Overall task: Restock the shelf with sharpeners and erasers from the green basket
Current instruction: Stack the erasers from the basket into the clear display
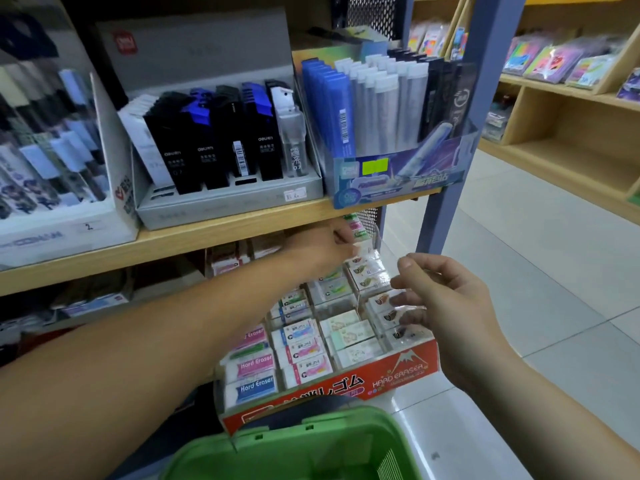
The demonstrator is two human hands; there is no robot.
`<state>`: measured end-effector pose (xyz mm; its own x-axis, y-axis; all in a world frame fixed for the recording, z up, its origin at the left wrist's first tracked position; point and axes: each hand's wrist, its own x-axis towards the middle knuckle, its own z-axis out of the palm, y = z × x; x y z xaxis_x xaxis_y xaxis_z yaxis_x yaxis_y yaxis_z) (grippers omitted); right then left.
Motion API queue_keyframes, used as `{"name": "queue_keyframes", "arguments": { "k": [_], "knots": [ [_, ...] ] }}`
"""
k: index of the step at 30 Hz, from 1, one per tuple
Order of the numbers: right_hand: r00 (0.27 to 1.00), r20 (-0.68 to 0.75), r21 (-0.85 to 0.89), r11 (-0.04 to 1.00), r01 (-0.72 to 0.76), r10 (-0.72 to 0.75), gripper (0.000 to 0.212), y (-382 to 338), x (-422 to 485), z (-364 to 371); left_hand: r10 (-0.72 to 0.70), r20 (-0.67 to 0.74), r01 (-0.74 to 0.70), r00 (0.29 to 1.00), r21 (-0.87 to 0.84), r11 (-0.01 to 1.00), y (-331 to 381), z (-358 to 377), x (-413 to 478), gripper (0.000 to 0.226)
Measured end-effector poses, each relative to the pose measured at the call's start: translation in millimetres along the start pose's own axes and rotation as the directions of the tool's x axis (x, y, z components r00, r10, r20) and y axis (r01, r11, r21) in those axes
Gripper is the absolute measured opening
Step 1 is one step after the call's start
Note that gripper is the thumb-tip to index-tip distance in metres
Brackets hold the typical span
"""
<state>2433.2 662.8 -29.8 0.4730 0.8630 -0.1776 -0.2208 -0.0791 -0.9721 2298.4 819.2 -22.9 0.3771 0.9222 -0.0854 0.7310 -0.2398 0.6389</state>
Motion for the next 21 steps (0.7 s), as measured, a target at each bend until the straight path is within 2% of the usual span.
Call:
{"name": "queue_keyframes", "arguments": {
  "k": [5,7,9,12,15,18,21],
  "knots": [
    [1.0,0.009,0.015,1.0,-0.01,0.01,0.02,1,1,1,0.127,-0.035,-0.118,0.991,0.206,0.971,2,18,9,0.014],
    [1.0,0.002,0.009,1.0,-0.016,0.016,0.019,2,2,0,0.144,-0.02,-0.129,0.989,0.34,0.931,1,21,10,0.023],
    [1.0,0.015,-0.015,1.0,-0.01,0.01,0.017,3,3,-1,0.142,-0.001,-0.13,0.99,0.39,0.912,2,20,11,0.022],
    [0.998,0.066,-0.152,0.988,0.018,-0.008,0.011,4,0,-1,0.147,0.012,-0.143,0.989,0.334,0.932,6,10,0,0.018],
    [0.973,0.23,-0.34,0.934,0.112,-0.033,0.01,4,-9,0,0.235,-0.088,-0.211,0.968,0.221,0.952,1,-6,-36,0.018],
    [0.925,0.378,-0.39,0.902,0.185,-0.026,0.01,7,-27,2,0.337,-0.115,-0.31,0.935,0.199,0.93,-14,-23,-93,0.027],
    [0.875,0.484,-0.451,0.864,0.225,0.025,0.013,11,-51,3,0.328,-0.117,-0.314,0.937,0.12,0.942,-41,-30,-150,0.027]
  ]
}}
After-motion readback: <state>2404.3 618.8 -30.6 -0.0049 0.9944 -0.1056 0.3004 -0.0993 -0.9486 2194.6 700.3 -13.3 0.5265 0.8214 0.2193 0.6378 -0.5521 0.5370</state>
